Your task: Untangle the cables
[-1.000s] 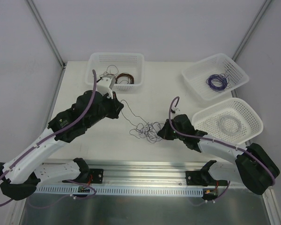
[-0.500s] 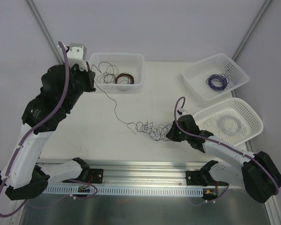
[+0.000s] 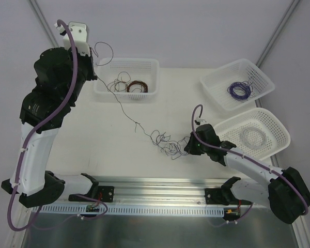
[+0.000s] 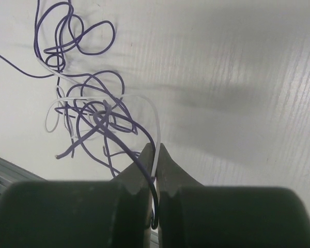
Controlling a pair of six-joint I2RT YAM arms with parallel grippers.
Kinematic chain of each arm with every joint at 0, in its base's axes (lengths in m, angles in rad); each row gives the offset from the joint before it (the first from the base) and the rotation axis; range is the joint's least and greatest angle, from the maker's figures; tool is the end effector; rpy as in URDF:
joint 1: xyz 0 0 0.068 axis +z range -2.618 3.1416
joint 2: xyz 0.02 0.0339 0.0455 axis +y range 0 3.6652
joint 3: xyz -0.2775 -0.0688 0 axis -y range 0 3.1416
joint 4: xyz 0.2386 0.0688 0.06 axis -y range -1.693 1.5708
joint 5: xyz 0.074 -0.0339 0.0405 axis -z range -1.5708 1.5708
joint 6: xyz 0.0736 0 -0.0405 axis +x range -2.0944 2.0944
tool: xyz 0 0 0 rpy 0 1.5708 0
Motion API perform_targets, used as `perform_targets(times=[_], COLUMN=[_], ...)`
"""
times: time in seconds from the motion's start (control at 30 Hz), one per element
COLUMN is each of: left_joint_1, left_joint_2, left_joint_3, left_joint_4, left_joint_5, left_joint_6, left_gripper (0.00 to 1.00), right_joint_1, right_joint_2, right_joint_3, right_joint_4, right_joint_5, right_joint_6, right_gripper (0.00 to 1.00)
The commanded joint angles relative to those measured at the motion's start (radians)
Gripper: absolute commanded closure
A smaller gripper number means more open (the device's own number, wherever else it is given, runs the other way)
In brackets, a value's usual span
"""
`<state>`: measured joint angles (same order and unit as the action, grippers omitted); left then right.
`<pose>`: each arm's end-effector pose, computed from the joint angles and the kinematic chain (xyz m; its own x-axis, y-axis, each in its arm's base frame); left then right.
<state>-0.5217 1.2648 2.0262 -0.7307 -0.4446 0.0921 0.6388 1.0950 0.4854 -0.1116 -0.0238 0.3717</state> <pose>0.1962 -0.0763 0.5905 0.0336 0.0765 -0.9965 0.0744 0.9941 0.0788 0.1866 0.1407 0.1753 -0.7156 -0.0792 -0.6940 -0.3762 0.8808 0.2874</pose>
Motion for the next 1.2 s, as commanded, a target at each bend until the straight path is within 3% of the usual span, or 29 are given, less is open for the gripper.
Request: perform_targets(times=[0.0,0.27,0.4,0.53,0.67,0.73,0.83,0.87,0.93,1.03,1.17], left_joint_1=[0.014,0.113,0.16,0.224,0.241,0.241,0.239,0.239,0.239,0.241,0.241], left_joint_2=[0.016,0.096,0.119,0.117,0.079,0.073,0.071,0.077,0.1,0.148,0.217], left_joint_3=[0.06,0.206,0.216,0.177,0.128,0.105,0.08,0.075,0.078,0.091,0.143], left_joint_4=[0.005,0.01,0.022,0.08,0.083,0.085,0.083,0.085,0.089,0.1,0.111], left_joint_5=[-0.026,-0.157,-0.207,-0.347,-0.206,-0.158,-0.085,-0.06,-0.043,-0.026,0.03], left_joint_6=[0.073,0.216,0.254,0.328,0.265,0.25,0.213,0.196,0.189,0.186,0.153], left_gripper=[1.0,0.99,0.98,0.98,0.98,0.98,0.98,0.98,0.98,0.98,0.98], right_joint_1=[-0.005,-0.005,-0.005,-0.019,-0.021,-0.021,-0.016,-0.011,-0.004,0.01,0.021], right_joint_2=[-0.014,-0.018,-0.037,-0.072,-0.121,-0.129,-0.139,-0.141,-0.152,-0.168,-0.198], right_joint_3=[0.062,0.085,0.114,0.125,0.131,0.142,0.18,0.202,0.223,0.278,0.324], right_joint_4=[-0.039,-0.12,-0.18,-0.243,-0.266,-0.272,-0.292,-0.301,-0.315,-0.353,-0.395], right_joint_5=[0.016,0.067,0.076,0.101,0.079,0.046,0.001,-0.005,-0.017,-0.027,-0.042], right_joint_6=[-0.048,-0.048,-0.063,-0.077,-0.122,-0.134,-0.158,-0.165,-0.188,-0.224,-0.266], right_gripper=[0.97,0.99,0.99,0.99,0.95,0.9,0.67,0.53,0.4,0.25,0.14])
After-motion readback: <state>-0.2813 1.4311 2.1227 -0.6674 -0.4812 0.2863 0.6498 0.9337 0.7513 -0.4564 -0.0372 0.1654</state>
